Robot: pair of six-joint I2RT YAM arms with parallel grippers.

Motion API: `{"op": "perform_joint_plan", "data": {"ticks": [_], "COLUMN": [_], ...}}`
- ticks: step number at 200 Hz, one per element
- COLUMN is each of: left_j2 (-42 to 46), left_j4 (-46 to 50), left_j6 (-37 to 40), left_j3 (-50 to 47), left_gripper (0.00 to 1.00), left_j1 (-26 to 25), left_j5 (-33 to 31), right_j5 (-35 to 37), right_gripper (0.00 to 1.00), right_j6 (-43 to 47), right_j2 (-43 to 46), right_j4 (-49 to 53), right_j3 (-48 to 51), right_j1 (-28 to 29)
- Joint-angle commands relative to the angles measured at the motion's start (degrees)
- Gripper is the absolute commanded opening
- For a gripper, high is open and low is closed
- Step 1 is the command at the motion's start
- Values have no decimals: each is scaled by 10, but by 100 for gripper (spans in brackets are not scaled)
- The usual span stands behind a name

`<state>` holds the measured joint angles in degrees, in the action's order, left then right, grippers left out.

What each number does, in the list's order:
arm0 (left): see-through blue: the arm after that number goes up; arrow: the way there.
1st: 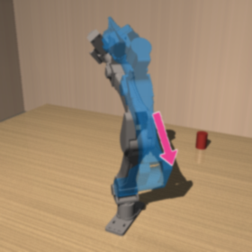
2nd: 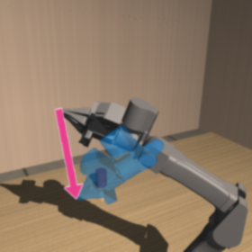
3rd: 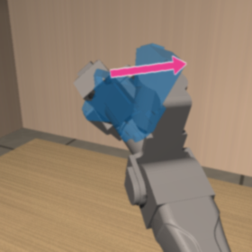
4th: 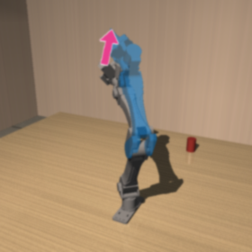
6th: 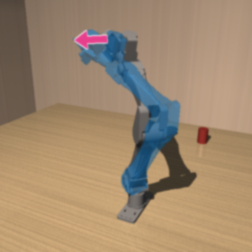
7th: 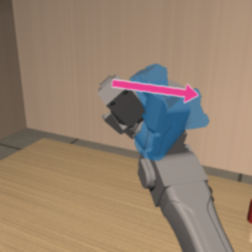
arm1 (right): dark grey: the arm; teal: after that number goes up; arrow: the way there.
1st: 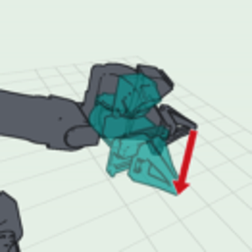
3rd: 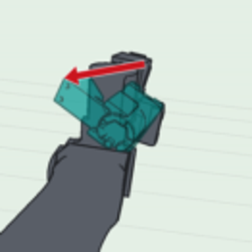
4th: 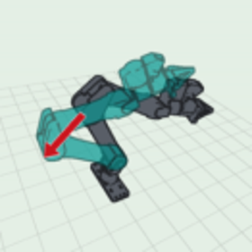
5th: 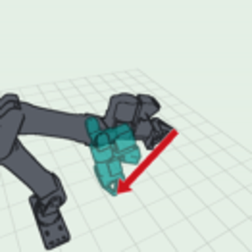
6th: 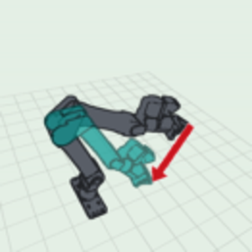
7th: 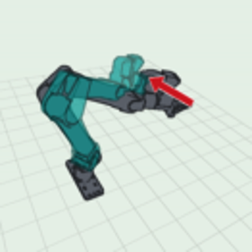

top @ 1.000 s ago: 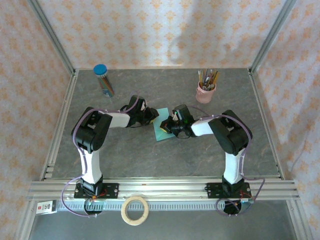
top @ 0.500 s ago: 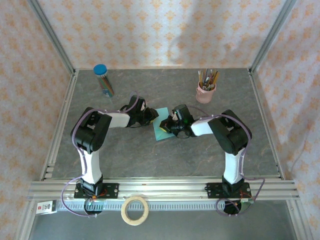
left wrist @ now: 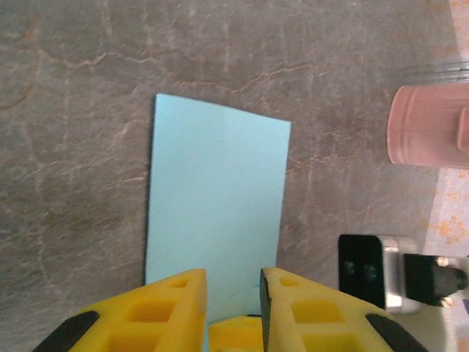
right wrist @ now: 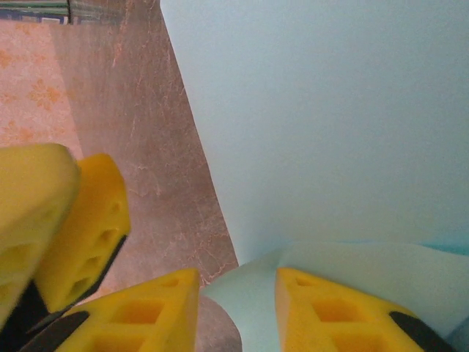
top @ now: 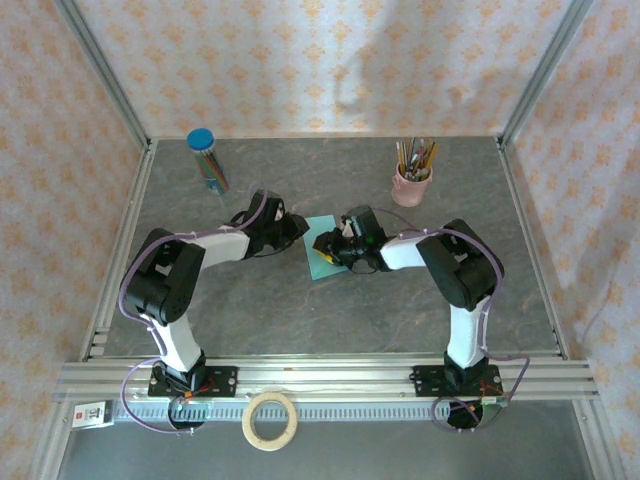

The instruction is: Fold a paper plane with a square sheet of paper (pick it up from the middle)

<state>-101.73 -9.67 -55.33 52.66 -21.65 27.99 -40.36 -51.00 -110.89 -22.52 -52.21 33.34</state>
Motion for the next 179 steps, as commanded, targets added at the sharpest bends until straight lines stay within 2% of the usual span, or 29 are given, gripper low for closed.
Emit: {"op": "perform_joint_plan", "data": {"ticks": [1, 41, 90, 132, 179], "left_j2": [13, 16, 3, -5, -26], "left_j4": [-12, -7, -11, -9, 15], "left_j6": [15, 24, 29, 34, 37], "left_j3": [-15, -28, -28, -20, -8], "left_gripper": [22, 13, 2, 0, 0], "left_j1": [-4, -16, -34, -48, -57], "left_j5": [-3, -5, 10, 9, -4], "right_j5": [43, 55, 63, 68, 74], "right_gripper": [33, 33, 15, 6, 2], "right_j6": [20, 33, 44, 56, 61], "right_j2": [-17, -16, -27, -35, -40], "right_j4": [81, 107, 139, 160, 173], "right_j3": [11, 4, -7, -18, -24], "right_j1": [2, 2, 2, 2, 4]}}
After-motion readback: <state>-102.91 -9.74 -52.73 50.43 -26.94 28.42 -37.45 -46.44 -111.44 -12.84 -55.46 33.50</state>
